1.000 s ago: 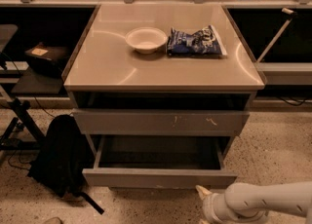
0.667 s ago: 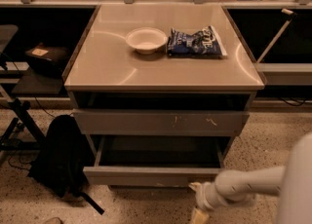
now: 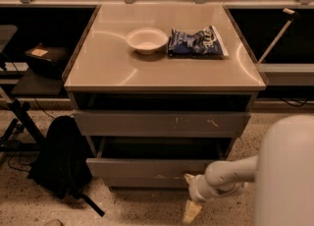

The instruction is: Close middle drawer

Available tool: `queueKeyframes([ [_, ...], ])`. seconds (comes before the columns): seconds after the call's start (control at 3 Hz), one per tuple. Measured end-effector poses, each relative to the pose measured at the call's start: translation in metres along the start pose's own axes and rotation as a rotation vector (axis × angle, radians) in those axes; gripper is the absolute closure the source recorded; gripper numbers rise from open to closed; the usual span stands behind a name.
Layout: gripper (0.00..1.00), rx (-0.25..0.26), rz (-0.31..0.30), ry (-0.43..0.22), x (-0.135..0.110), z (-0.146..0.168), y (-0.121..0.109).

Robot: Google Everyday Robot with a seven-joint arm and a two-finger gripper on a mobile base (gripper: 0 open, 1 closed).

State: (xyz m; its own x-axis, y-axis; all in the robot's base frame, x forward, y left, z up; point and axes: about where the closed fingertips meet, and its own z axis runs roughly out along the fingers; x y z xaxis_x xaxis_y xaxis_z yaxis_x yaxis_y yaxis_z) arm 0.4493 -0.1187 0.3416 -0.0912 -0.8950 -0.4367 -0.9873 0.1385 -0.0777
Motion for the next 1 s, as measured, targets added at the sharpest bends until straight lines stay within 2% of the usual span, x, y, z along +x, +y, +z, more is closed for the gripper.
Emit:
queueKeyframes([
  [0.33, 0.00, 0.009, -0.027, 0.033, -0.031, 0.016, -0.044],
  [0.67, 0.00, -0.020, -0.098, 0.033, -0.065, 0.033, -0.048],
  [1.0, 0.00, -0.020, -0.098, 0.033, -0.065, 0.033, -0.048],
])
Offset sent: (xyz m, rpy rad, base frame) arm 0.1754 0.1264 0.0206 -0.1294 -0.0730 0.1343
